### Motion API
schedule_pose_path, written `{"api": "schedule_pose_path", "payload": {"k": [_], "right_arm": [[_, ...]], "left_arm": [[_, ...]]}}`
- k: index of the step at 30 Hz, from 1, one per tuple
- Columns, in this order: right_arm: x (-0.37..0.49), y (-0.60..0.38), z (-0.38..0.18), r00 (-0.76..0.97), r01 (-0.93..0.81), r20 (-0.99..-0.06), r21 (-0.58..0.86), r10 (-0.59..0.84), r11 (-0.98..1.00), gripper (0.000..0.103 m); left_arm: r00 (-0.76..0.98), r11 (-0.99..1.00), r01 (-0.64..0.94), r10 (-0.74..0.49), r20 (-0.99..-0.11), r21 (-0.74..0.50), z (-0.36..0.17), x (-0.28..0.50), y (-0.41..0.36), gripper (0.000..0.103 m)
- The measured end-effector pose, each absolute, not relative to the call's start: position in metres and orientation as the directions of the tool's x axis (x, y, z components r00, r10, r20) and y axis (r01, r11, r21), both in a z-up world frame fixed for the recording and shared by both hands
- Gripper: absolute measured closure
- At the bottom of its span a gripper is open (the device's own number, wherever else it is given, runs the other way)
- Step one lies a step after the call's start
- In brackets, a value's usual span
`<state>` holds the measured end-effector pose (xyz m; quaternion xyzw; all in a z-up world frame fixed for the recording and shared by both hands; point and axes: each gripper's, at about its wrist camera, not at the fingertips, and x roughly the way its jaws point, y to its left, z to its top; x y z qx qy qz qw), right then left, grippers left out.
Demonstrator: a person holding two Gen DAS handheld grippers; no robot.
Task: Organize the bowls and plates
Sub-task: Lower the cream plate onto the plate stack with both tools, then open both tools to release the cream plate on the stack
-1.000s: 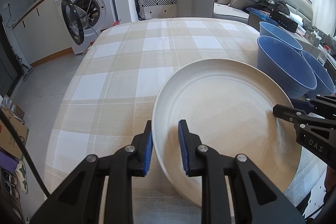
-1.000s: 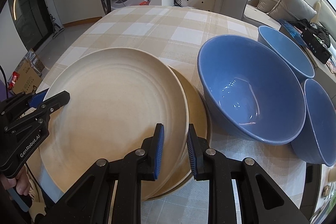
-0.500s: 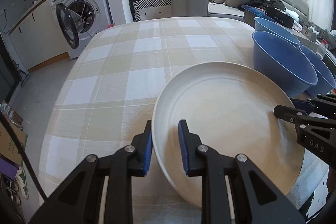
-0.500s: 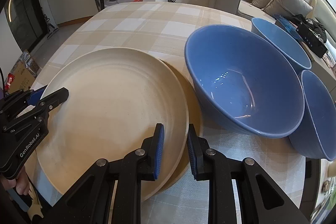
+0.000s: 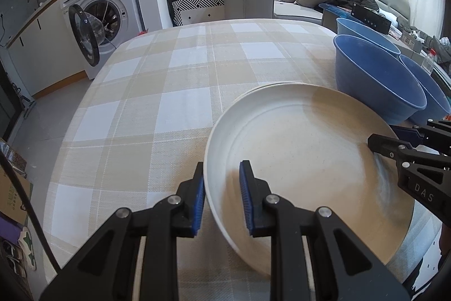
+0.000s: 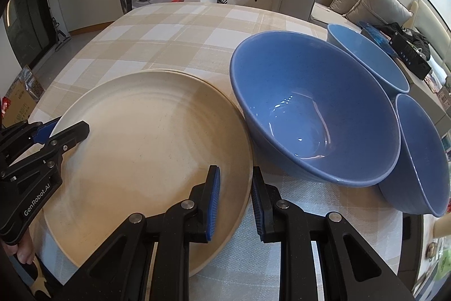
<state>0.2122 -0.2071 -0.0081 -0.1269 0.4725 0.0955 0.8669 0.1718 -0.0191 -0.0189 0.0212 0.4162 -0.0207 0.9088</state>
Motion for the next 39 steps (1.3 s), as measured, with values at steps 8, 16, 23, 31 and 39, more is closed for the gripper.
{"api": "schedule_pose_path", "payload": {"k": [8, 16, 23, 31, 39], "right_arm": [[0.211, -0.205, -0.011, 0.557, -0.286, -0.830, -0.174, 0.016, 0.942, 0.080], [0.209, -0.206, -0.013, 0.564, -0.290, -0.826, -0.192, 0.005, 0.937, 0.080], [0.207, -0.203, -0.017, 0.579, -0.289, -0.815, -0.227, -0.019, 0.930, 0.079], [0.208, -0.203, -0.018, 0.582, -0.292, -0.813, -0.232, -0.020, 0.928, 0.079], [0.207, -0.213, -0.014, 0.560, -0.327, -0.823, -0.115, 0.094, 0.938, 0.057]], "left_arm": [[0.666, 0.998, 0.057, -0.009, -0.746, 0.038, -0.021, 0.171, -0.021, 0.082], [0.680, 0.996, 0.061, 0.004, -0.734, 0.062, -0.023, 0.170, -0.024, 0.082], [0.689, 0.995, 0.063, 0.015, -0.724, 0.080, -0.024, 0.171, -0.026, 0.082], [0.699, 0.995, 0.062, 0.015, -0.715, 0.082, -0.026, 0.170, -0.027, 0.082], [0.697, 0.993, 0.068, 0.019, -0.717, 0.092, -0.026, 0.170, -0.028, 0.078]]}}
